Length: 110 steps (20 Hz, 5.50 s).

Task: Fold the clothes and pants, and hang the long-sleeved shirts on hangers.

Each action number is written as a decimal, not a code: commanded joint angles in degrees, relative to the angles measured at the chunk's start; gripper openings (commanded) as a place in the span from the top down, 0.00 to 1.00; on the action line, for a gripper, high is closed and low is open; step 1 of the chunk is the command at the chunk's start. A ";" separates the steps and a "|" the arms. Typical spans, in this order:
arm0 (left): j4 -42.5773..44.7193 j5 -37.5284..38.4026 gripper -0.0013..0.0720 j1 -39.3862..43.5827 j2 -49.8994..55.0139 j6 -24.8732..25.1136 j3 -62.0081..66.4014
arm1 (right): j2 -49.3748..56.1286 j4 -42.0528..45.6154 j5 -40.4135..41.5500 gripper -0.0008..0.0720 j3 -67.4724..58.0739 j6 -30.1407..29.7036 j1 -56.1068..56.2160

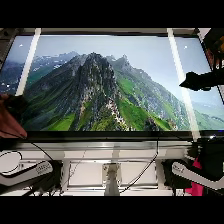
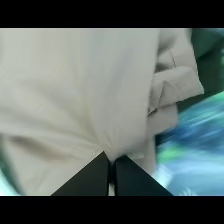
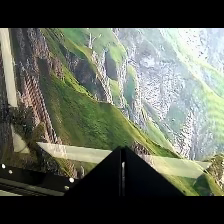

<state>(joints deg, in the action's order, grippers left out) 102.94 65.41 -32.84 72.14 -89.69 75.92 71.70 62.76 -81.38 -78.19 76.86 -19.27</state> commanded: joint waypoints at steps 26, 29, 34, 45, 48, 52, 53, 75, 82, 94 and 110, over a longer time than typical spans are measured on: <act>-42.93 -13.75 0.44 56.68 9.29 8.52 4.00 | 0.04 1.97 10.84 0.37 -0.02 0.13 0.04; -42.91 -11.47 0.89 53.09 9.20 3.17 4.00 | 0.04 2.03 10.78 0.63 -0.02 -0.11 0.02; -41.18 -4.04 0.97 51.30 9.27 7.30 3.89 | 0.09 4.92 8.98 0.98 0.20 -1.11 -0.17; -77.55 -16.04 0.97 50.56 8.31 20.46 -26.62 | -2.86 -32.39 2.78 0.98 37.20 -19.98 -15.63; -86.68 -16.98 0.89 51.34 11.78 20.57 -28.15 | -2.86 -31.85 6.21 0.74 37.92 -19.91 -14.97; -98.01 -16.81 0.03 51.67 17.22 20.65 -28.15 | -2.89 -32.09 6.45 0.21 37.35 -19.91 -14.97; -100.80 -16.26 0.03 51.67 18.34 21.22 -28.15 | -2.89 -32.11 6.47 0.21 37.35 -19.91 -14.97; -107.89 -15.04 0.10 53.00 21.92 30.60 -24.57 | -2.89 -32.33 7.91 0.21 37.35 -19.91 -14.97; -107.73 -12.41 0.62 55.56 26.12 30.62 -18.25 | -2.89 -32.30 7.89 0.21 37.35 -19.91 -14.97; -93.98 -10.93 0.97 45.77 16.55 33.24 -7.02 | -2.82 -30.56 10.78 0.98 37.38 -19.82 -14.95; -53.24 -28.79 0.97 51.39 13.60 12.74 -7.04 | -2.47 -11.54 10.38 0.38 45.42 2.49 3.06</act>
<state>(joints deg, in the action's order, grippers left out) 48.12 38.52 18.24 85.47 -76.34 68.82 69.01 48.71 -70.02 -34.37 74.46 -18.85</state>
